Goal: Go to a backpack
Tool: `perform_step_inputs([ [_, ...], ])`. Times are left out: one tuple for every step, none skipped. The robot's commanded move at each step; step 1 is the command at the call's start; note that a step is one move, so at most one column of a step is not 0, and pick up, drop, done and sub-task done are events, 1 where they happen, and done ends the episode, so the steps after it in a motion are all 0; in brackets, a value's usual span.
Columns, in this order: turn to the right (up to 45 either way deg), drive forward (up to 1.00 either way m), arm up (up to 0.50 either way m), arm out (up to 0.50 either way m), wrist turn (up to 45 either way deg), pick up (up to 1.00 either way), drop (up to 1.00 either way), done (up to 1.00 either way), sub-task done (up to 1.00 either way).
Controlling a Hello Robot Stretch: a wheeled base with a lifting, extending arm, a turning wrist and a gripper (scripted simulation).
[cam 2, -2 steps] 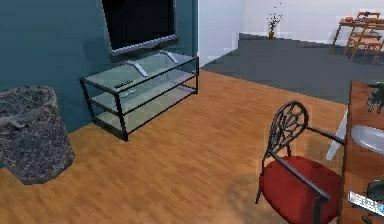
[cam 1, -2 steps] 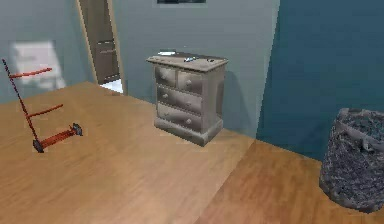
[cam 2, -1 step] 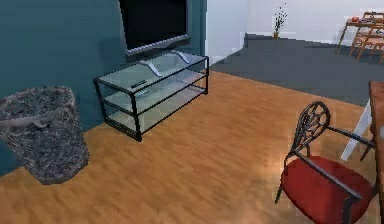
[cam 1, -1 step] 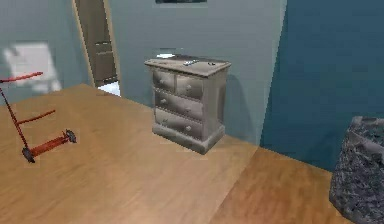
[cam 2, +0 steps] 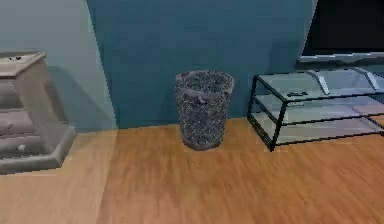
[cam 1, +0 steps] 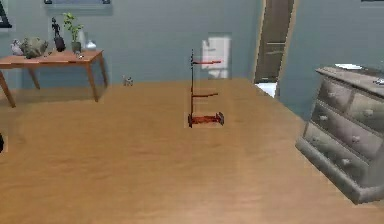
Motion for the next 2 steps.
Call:
perform_step_inputs([
  [-30.0, 0.00, 0.00, 0.00, 0.0, 0.00, 0.00, 0.00, 0.00],
  [0.0, 1.00, 0.00, 0.00, 0.0, 0.00, 0.00, 0.00, 0.00],
])
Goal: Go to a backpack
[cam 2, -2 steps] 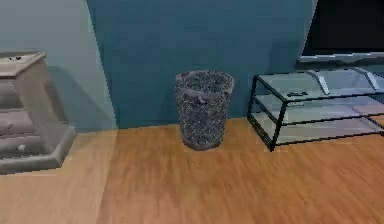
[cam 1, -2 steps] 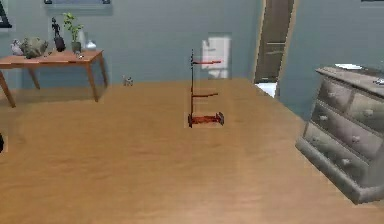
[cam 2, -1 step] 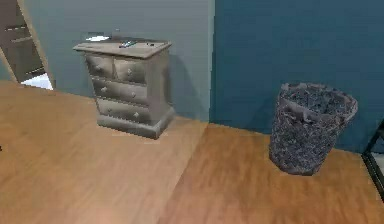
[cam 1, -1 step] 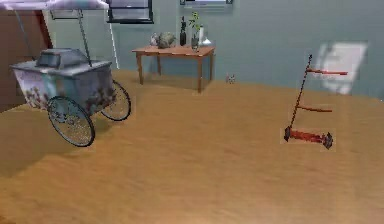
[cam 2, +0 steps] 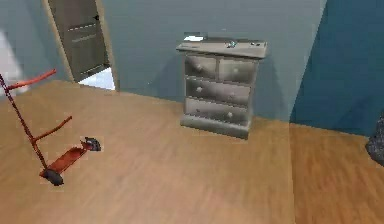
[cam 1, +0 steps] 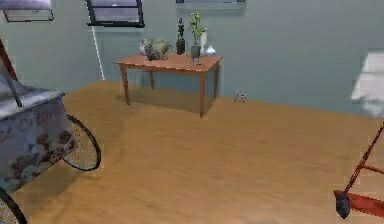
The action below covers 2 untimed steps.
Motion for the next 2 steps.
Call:
perform_step_inputs([
  [0.0, 1.00, 0.00, 0.00, 0.0, 0.00, 0.00, 0.00, 0.00],
  [-9.0, 0.00, 0.00, 0.00, 0.0, 0.00, 0.00, 0.00, 0.00],
])
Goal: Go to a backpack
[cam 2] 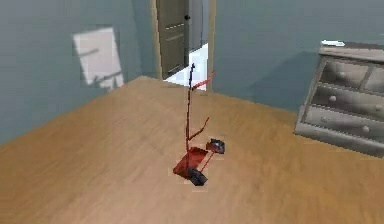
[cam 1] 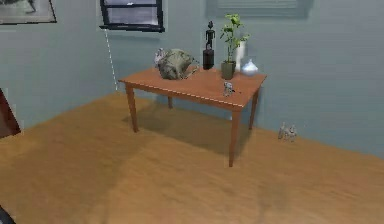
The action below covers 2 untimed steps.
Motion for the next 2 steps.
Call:
perform_step_inputs([
  [0.0, 0.30, 0.00, 0.00, 0.0, 0.00, 0.00, 0.00, 0.00],
  [-12.0, 0.00, 0.00, 0.00, 0.0, 0.00, 0.00, 0.00, 0.00],
])
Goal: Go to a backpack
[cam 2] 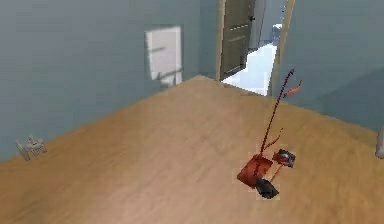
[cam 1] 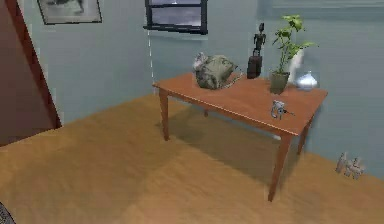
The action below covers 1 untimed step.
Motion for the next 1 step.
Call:
perform_step_inputs([
  [0.0, 1.00, 0.00, 0.00, 0.0, 0.00, 0.00, 0.00, 0.00],
])
